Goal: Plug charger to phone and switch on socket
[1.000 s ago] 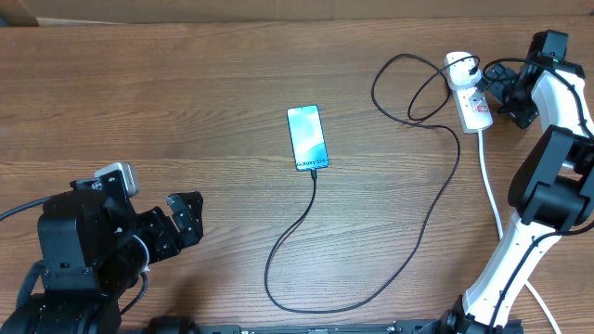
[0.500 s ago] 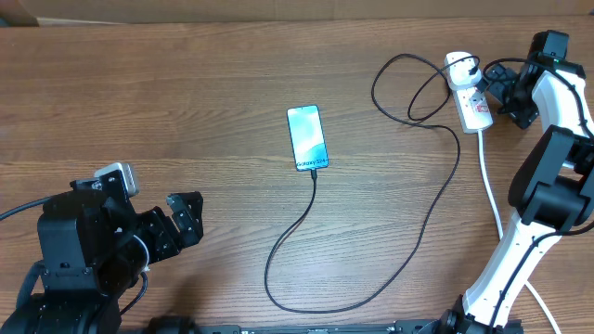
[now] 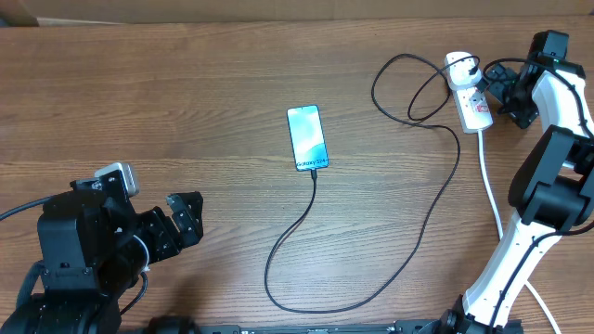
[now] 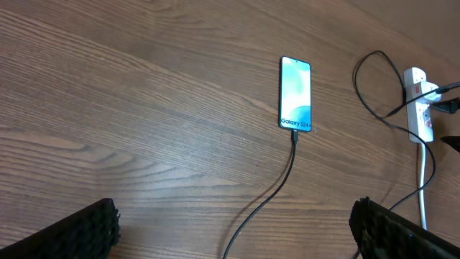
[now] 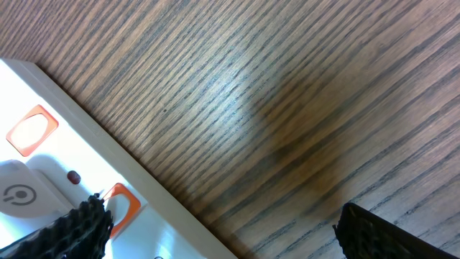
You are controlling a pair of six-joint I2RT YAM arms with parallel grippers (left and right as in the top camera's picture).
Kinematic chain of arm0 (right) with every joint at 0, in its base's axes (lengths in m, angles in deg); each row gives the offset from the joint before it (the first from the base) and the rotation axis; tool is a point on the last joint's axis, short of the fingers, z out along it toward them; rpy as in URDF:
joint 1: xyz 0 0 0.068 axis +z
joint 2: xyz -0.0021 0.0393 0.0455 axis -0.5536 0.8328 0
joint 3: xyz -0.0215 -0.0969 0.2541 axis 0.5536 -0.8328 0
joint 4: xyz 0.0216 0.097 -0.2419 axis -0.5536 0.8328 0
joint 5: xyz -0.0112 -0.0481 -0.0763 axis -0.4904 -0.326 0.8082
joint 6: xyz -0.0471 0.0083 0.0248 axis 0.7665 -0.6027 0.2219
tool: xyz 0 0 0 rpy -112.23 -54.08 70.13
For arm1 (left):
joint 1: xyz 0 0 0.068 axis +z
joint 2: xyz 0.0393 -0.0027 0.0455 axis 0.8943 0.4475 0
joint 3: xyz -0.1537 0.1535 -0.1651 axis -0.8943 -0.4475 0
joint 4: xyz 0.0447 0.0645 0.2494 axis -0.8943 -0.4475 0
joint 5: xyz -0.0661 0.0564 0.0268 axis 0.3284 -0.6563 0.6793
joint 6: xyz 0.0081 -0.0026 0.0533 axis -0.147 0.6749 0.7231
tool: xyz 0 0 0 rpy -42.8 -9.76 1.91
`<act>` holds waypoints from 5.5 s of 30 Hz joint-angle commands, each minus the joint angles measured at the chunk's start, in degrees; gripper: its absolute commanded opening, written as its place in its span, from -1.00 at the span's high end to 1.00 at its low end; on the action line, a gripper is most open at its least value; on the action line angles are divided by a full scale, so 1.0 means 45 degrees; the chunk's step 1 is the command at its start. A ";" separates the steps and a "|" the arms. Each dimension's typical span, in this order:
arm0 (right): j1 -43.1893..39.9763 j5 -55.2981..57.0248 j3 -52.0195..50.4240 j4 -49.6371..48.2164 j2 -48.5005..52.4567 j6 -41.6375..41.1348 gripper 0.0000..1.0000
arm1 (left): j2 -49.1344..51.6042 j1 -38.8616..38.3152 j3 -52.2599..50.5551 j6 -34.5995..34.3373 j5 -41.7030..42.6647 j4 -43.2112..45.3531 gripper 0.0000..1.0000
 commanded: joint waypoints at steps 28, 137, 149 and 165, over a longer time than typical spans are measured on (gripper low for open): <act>-0.0937 -0.2725 0.0155 -0.0131 0.0350 -0.0510 -1.00 | -0.0034 0.0063 0.0034 -0.0131 -0.0160 0.0019 -1.00; 0.0267 -0.1005 0.0063 -0.0039 0.1171 0.0612 -1.00 | -0.0034 0.0063 0.0034 -0.0131 -0.0160 0.0019 -0.99; 0.0267 -0.1020 0.0063 0.0228 0.1258 0.0724 -1.00 | -0.0029 0.0063 0.0034 -0.0131 -0.0160 0.0019 -0.99; 0.0267 -0.1593 0.0063 0.0860 0.1258 0.1277 -1.00 | -0.0029 0.0063 0.0034 -0.0131 -0.0160 0.0019 -0.99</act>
